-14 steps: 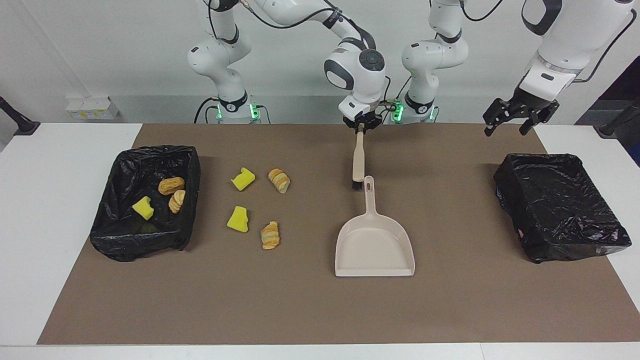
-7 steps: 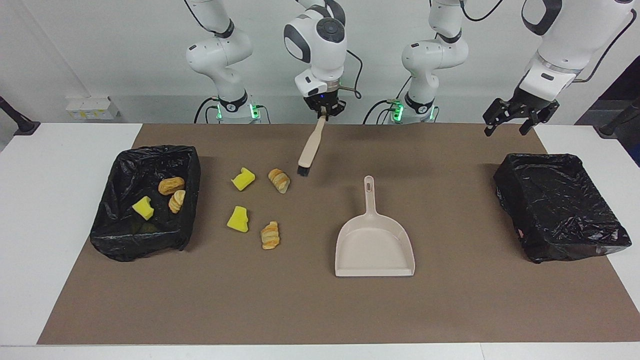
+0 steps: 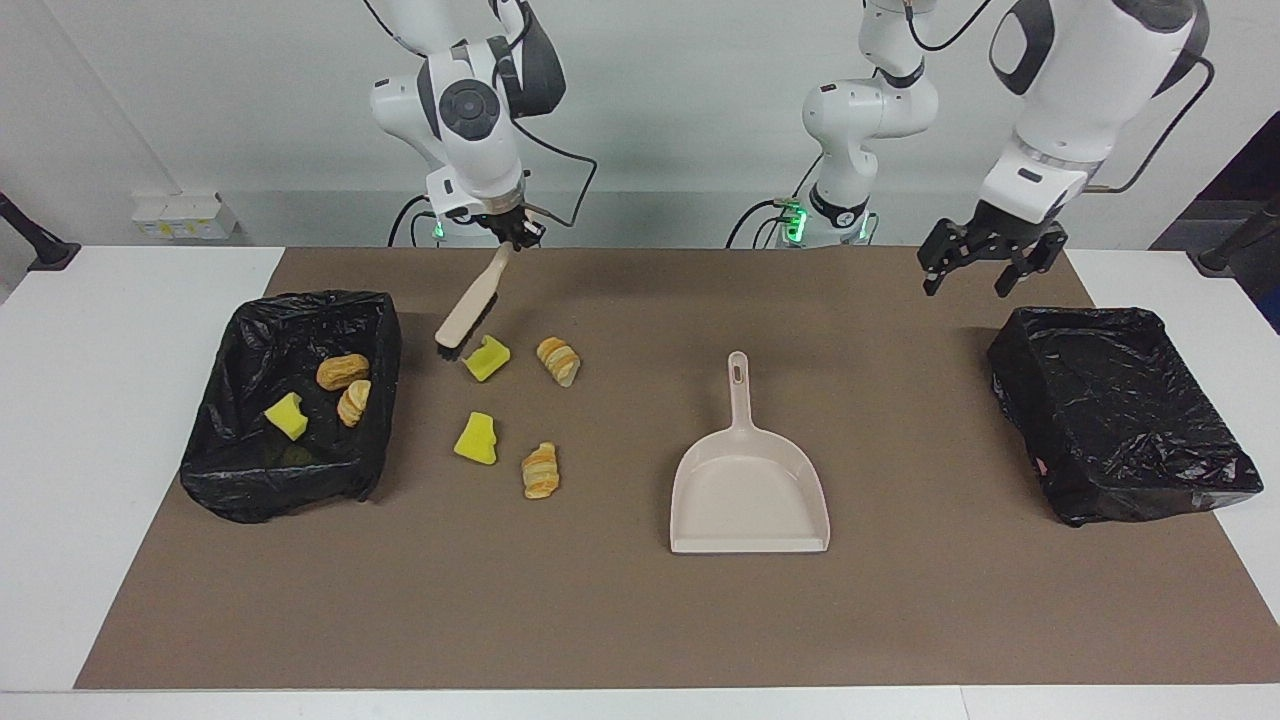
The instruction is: Sweep and dump trash in bin
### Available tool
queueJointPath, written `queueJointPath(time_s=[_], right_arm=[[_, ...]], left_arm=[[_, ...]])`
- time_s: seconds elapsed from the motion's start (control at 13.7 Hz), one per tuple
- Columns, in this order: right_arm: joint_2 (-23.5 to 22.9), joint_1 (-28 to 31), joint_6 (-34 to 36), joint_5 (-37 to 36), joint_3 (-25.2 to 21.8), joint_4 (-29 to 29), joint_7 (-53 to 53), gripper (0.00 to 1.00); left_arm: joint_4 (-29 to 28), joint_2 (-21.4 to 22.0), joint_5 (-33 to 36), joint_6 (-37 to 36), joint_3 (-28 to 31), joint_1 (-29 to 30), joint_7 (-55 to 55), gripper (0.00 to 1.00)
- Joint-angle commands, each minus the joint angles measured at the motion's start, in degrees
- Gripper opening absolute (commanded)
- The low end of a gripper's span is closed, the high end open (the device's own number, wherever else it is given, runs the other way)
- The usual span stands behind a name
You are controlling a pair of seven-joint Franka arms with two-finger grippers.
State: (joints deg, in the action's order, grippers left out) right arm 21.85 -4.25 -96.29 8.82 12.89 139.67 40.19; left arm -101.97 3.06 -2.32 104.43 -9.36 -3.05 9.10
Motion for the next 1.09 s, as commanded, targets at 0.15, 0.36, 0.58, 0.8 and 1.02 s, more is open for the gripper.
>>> queueJointPath(time_s=[0.15, 0.36, 0.58, 0.8, 1.02], right_arm=[[3.64, 0.56, -2.23, 1.29, 1.0, 6.84, -0.82, 0.0], [2.42, -0.05, -4.59, 2.69, 1.17, 7.9, -0.38, 0.0], [-2.41, -3.65, -10.75, 4.54, 1.17, 6.68, 3.05, 0.0], [-9.08, -3.74, -13.65, 5.33, 1.17, 2.47, 4.01, 0.0], [-17.96, -4.01, -14.36, 5.42, 1.26, -6.92, 6.12, 0.0]], left_arm=[[-3.13, -5.68, 0.04, 10.15, 0.75, -9.93, 7.41, 1.0], [-7.35, -9.02, 0.12, 15.89, 0.75, -16.52, 15.12, 1.0], [-10.16, -12.02, 0.12, 21.24, 0.75, -18.83, 15.95, 1.0], [-11.76, -13.33, 0.12, 23.71, 0.75, -19.1, 14.55, 1.0], [-11.58, -13.61, 0.12, 24.25, 0.75, -18.39, 10.94, 1.0]])
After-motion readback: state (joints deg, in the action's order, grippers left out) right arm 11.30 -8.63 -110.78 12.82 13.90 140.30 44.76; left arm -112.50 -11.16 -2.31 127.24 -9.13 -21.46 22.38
